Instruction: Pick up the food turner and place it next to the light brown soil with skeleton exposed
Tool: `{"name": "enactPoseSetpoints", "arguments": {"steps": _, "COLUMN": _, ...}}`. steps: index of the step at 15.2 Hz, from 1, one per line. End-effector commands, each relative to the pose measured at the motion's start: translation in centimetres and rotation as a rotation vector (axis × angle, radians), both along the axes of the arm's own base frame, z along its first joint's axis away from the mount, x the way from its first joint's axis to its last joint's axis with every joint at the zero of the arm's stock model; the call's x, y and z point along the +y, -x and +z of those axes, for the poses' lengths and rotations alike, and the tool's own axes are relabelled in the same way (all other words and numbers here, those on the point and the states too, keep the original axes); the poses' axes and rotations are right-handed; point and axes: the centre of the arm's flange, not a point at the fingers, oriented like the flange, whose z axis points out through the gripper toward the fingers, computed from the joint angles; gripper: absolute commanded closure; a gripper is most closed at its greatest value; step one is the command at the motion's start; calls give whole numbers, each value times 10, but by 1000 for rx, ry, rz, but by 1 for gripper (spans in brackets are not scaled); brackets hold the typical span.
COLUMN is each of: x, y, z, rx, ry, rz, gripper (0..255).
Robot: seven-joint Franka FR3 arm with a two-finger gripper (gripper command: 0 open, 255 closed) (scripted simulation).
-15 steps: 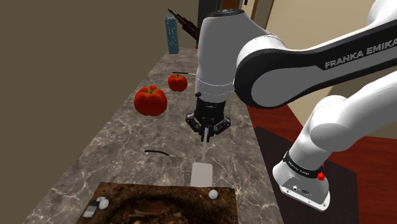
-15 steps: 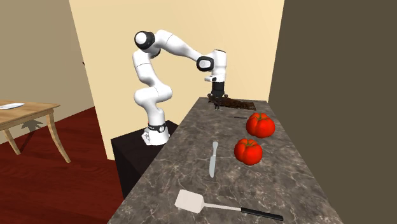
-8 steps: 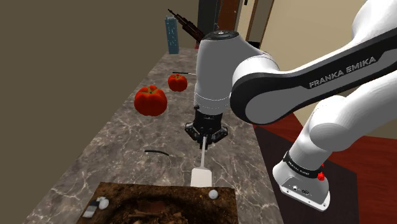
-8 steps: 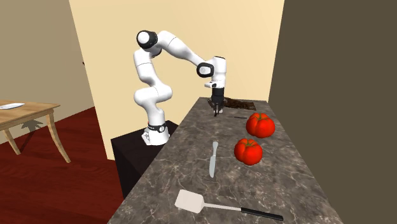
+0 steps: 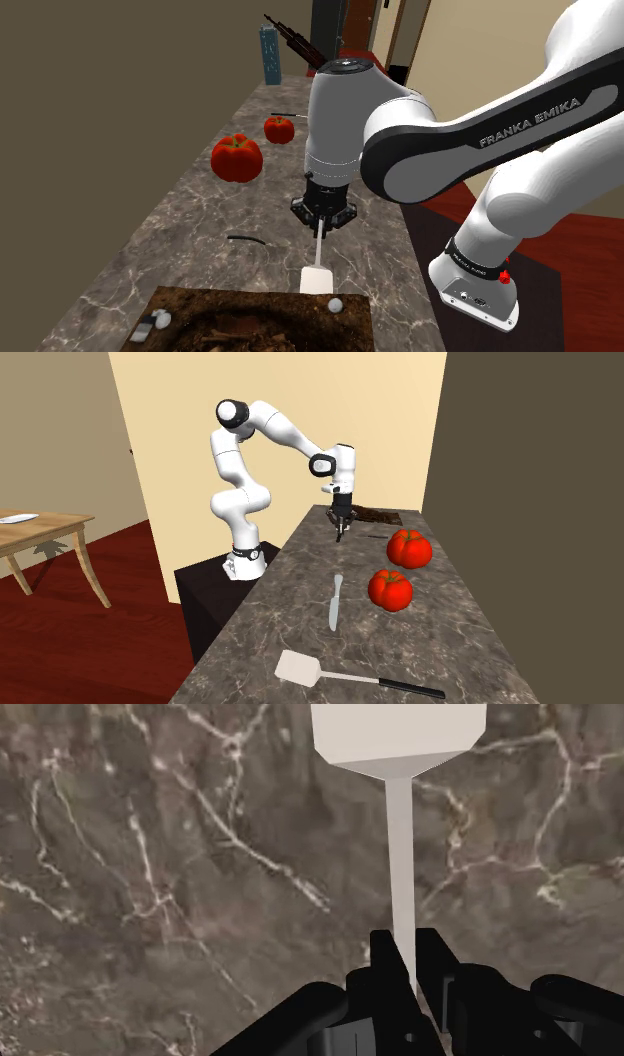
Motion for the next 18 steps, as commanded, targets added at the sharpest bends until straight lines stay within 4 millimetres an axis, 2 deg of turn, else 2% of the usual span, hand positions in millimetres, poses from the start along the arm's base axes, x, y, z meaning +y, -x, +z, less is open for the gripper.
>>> {"name": "enactPoseSetpoints", "arguments": {"steps": 1, "x": 0, "y": 0, "z": 0, "rx": 0, "ry": 0, "rz": 0, "gripper": 255}}
{"name": "enactPoseSetpoints", "arguments": {"steps": 2, "x": 0, "y": 0, "z": 0, "rx": 0, "ry": 0, "rz": 0, "gripper": 0}}
{"name": "enactPoseSetpoints", "arguments": {"steps": 7, "x": 0, "y": 0, "z": 0, "rx": 0, "ry": 0, "rz": 0, "gripper": 0}}
{"name": "enactPoseSetpoints", "arguments": {"steps": 11, "x": 3, "y": 2, "z": 50, "rx": 0, "ry": 0, "rz": 0, "gripper": 0}}
{"name": "enactPoseSetpoints", "arguments": {"steps": 18, "x": 3, "y": 2, "z": 50, "rx": 0, "ry": 0, "rz": 0, "gripper": 0}}
